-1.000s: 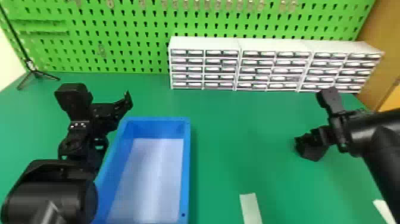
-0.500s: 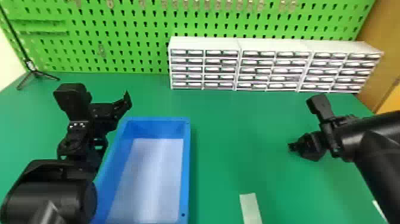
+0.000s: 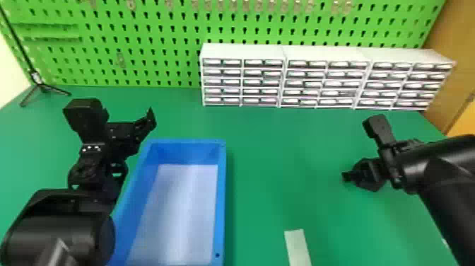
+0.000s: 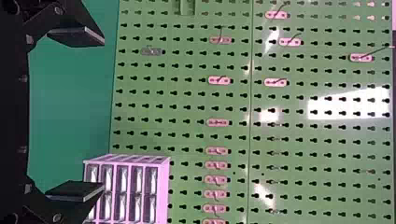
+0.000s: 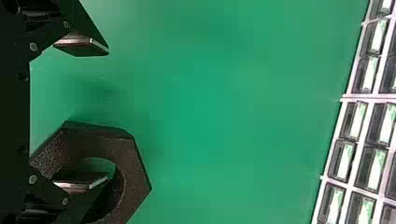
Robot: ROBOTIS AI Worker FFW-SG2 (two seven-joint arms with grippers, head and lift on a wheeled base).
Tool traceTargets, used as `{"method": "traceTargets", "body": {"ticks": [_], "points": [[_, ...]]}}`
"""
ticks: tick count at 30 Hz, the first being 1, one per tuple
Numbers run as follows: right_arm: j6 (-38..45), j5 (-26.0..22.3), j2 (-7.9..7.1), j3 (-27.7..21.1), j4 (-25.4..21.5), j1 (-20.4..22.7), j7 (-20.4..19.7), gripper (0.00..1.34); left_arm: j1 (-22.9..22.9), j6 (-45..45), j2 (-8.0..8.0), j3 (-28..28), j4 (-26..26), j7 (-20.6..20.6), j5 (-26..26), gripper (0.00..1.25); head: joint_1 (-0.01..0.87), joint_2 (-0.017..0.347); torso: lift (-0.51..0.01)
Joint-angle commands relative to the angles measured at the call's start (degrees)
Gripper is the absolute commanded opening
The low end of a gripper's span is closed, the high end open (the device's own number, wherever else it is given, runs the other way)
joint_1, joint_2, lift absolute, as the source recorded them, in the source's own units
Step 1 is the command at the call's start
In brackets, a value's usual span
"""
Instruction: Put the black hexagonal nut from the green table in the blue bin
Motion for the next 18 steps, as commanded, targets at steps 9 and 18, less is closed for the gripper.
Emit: {"method": "traceTargets", "body": {"ticks": [9, 18], "points": [[-1.43, 0.87, 0.44, -0.01, 1.81, -0.18, 0.00, 1.00, -0.09, 0.00, 0.00, -0.04, 0.00, 0.00, 0.00, 1.06, 0.686, 0.028, -0.096], [-2.04, 0.87, 0.44, 0.25, 2.33, -0.18, -0.09, 0.96, 0.00, 0.00, 0.00, -0.04, 0.00, 0.00, 0.00, 1.06, 0.686, 0.028, -0.096]]}}
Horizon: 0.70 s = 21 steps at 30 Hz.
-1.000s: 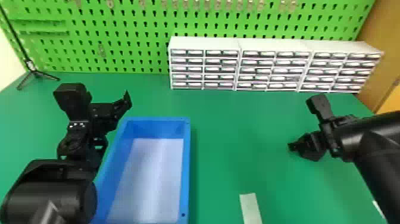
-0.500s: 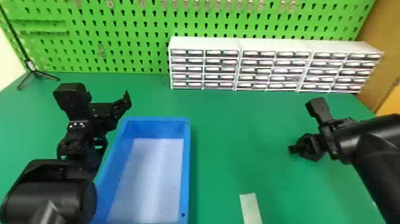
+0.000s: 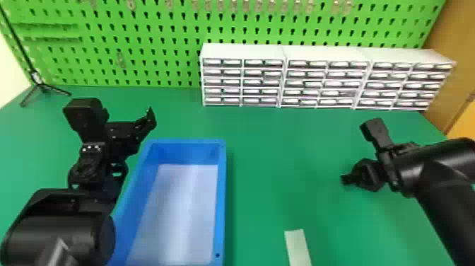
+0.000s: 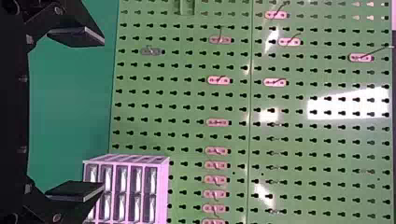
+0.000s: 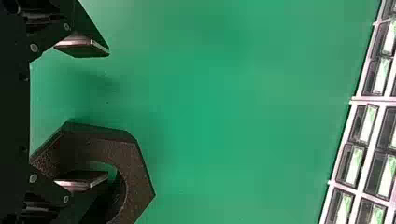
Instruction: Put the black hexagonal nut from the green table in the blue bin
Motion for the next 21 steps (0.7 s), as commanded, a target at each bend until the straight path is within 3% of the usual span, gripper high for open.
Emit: {"method": "traceTargets", "body": {"ticks": [1, 9, 21], "points": [[-0.20, 0.09, -0.08, 0.10, 0.14, 0.00, -0.05, 0.94, 0.08, 0.00, 0.01, 0.00, 0.00, 0.00, 0.00, 1.06, 0.686, 0.028, -0.096], [-0.47, 0.18, -0.08, 0.19, 0.32, 0.00, -0.05, 0.86, 0.08, -0.09, 0.01, 0.00, 0.00, 0.00, 0.00, 1.06, 0.686, 0.028, -0.096], [-0.03, 0.88, -0.08, 0.45, 0.32, 0.35, -0.05, 0.46, 0.17, -0.09, 0.01, 0.00, 0.00, 0.00, 0.00, 1.06, 0.686, 0.028, -0.096]]}}
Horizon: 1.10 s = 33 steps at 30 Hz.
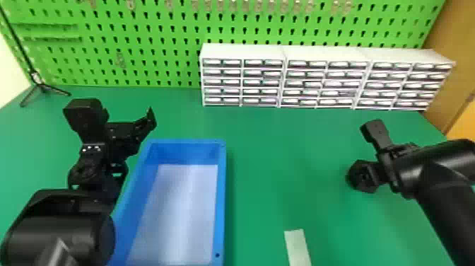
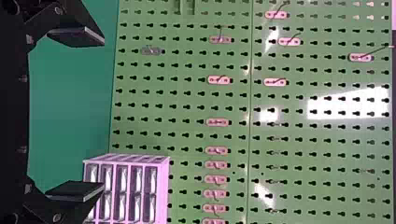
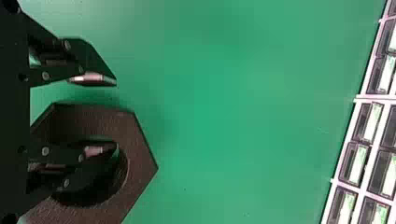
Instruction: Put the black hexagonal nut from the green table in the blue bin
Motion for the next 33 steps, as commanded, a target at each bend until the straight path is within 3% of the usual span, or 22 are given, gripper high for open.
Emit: {"method": "traceTargets", "body": {"ticks": [1, 7, 15, 33], "points": [[0.17, 0.42, 0.01, 0.31, -0.09, 0.10, 0.01, 0.43, 0.05, -0.01, 0.00, 0.00, 0.00, 0.00, 0.00, 1.06, 0.686, 0.028, -0.096], [0.79, 1.21, 0.01, 1.01, -0.53, -0.08, 0.01, 0.33, 0.05, -0.01, 0.00, 0.00, 0.00, 0.00, 0.00, 1.06, 0.686, 0.028, -0.096], [1.40, 1.65, -0.16, 1.63, -0.97, -0.25, 0.10, 0.32, 0.14, -0.01, 0.00, 0.09, 0.00, 0.00, 0.09, 1.06, 0.686, 0.028, -0.096], [9.49, 1.83, -1.66, 1.01, -13.62, -0.60, 0.89, 0.32, 0.31, 0.07, 0.00, 0.18, -0.09, 0.00, 0.09, 1.06, 0.686, 0.028, -0.096]]}}
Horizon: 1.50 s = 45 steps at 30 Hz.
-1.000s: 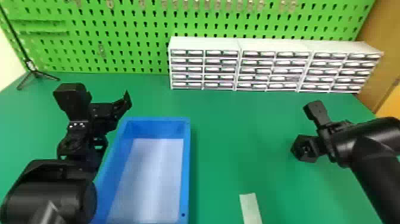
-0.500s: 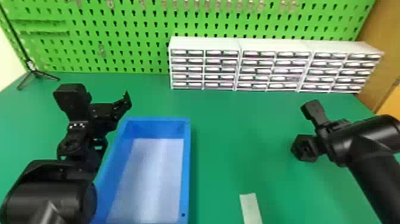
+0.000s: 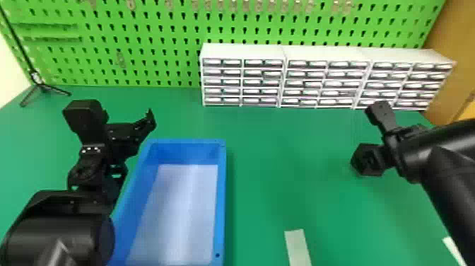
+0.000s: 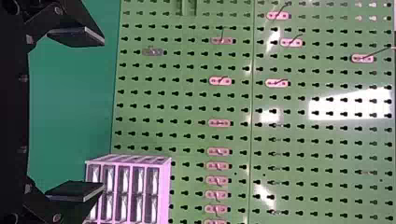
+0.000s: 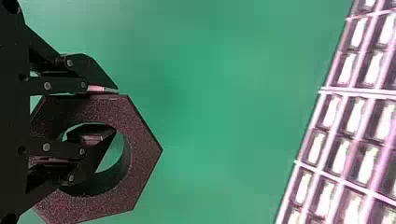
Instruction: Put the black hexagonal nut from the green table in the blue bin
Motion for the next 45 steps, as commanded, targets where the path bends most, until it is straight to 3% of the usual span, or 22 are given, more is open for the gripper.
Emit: {"method": "traceTargets", "body": {"ticks": [1, 12, 23, 36, 39, 45], "points": [[2.74, -0.05, -0.43, -0.24, -4.49, -0.11, 0.48, 0.32, 0.05, 0.04, 0.00, 0.01, -0.08, 0.00, 0.00, 1.06, 0.686, 0.028, -0.096], [6.43, -1.20, -1.13, -1.38, -13.72, -0.38, 2.06, 0.32, -0.12, -0.05, 0.00, 0.01, -0.08, 0.00, 0.09, 1.06, 0.686, 0.028, -0.096], [7.93, -5.94, -2.01, 0.11, -23.57, -1.35, 2.15, 0.32, -0.30, 0.04, 0.09, -0.08, -0.08, -0.09, 0.00, 1.06, 0.686, 0.028, -0.096], [8.28, -11.74, -0.87, 5.47, -32.44, -3.89, 2.06, 0.32, -0.21, 0.04, 0.18, -0.16, -0.08, -0.09, 0.09, 1.06, 0.686, 0.028, -0.096], [8.10, -14.99, -0.60, 6.35, -33.76, -4.25, 1.09, 0.32, -0.21, 0.04, 0.18, -0.16, -0.08, -0.09, 0.09, 1.06, 0.686, 0.028, -0.096], [5.82, -27.91, -0.43, 7.41, -34.73, -4.25, -4.27, 0.32, -0.12, 0.04, 0.18, -0.16, -0.08, -0.09, 0.18, 1.06, 0.686, 0.028, -0.096]]}}
